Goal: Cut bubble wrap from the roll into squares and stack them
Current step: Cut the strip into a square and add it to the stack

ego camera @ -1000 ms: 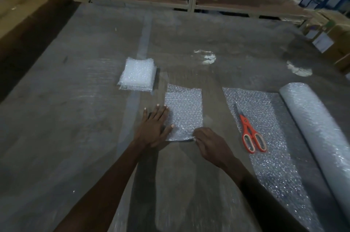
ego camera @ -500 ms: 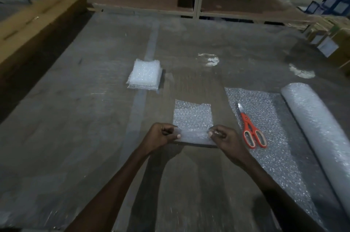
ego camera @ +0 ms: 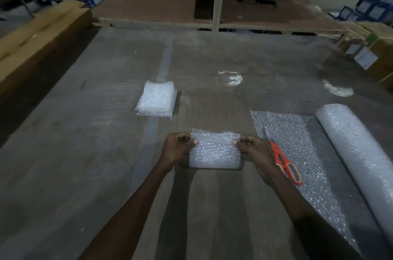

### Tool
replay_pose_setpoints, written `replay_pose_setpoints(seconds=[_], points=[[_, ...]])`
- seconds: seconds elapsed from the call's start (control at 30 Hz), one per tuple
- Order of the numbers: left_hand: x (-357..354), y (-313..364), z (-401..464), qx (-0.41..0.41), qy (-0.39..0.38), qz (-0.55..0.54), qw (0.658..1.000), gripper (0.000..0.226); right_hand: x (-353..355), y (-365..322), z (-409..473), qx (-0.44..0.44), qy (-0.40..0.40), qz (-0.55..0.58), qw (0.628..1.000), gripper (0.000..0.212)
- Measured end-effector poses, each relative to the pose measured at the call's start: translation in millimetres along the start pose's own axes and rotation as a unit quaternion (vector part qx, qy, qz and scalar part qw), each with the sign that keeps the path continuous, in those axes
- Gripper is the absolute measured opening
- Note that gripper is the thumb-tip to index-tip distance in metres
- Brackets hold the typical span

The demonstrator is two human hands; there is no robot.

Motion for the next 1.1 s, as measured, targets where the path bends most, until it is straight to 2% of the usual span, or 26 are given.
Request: replay_pose_setpoints(seconds=[0.17,0.3,0.37,0.53,0.67,0.77,0.87,1.03,1.1], points=[[8,-5,32,0.008,0.028,0.065,0.997,0.017,4,4,36,-0.015,0.026,-0.026,0.999,0.006],[4,10,41,-0.066,0.032,0.236,0.969,0.022,12,18,57,-0.043,0.038,-0.057,0.997,0.006],[-5,19,44,-0.114,0.008,0.312,0.943,0.024,15,26,62,-0.047,0.043,-0.081,0.995,0.007],[-28,15,59,-0.156,-0.089,0.398,0.9,0.029,20,33,64,-0.049,0.066,-0.141,0.987,0.018],[-38,17,58,-0.195,-0.108,0.444,0.868,0.026,19,29,64,-0.043,0.063,-0.155,0.985,0.015],[-38,18,55,-0.215,-0.102,0.47,0.85,0.025,20,25,63,-0.026,0.067,-0.173,0.982,0.02],[-37,16,49,-0.214,-0.09,0.507,0.83,0.023,21,17,57,0.011,0.082,-0.22,0.972,0.013],[-37,7,22,-0.187,-0.035,0.547,0.815,0.036,26,15,25,0.057,0.158,-0.248,0.954,0.021],[-39,2,10,-0.175,-0.014,0.56,0.81,0.034,24,16,11,0.069,0.176,-0.247,0.95,0.015]])
Point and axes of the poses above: each hand's wrist, its own z-axis towards the middle knuckle, its own x-axis out of the back of the hand, y = z × x, the point moved 6 cm from there along z, towards the middle knuckle, and after that the axes turned 12 degrees about -y, right-handed, at the moved point
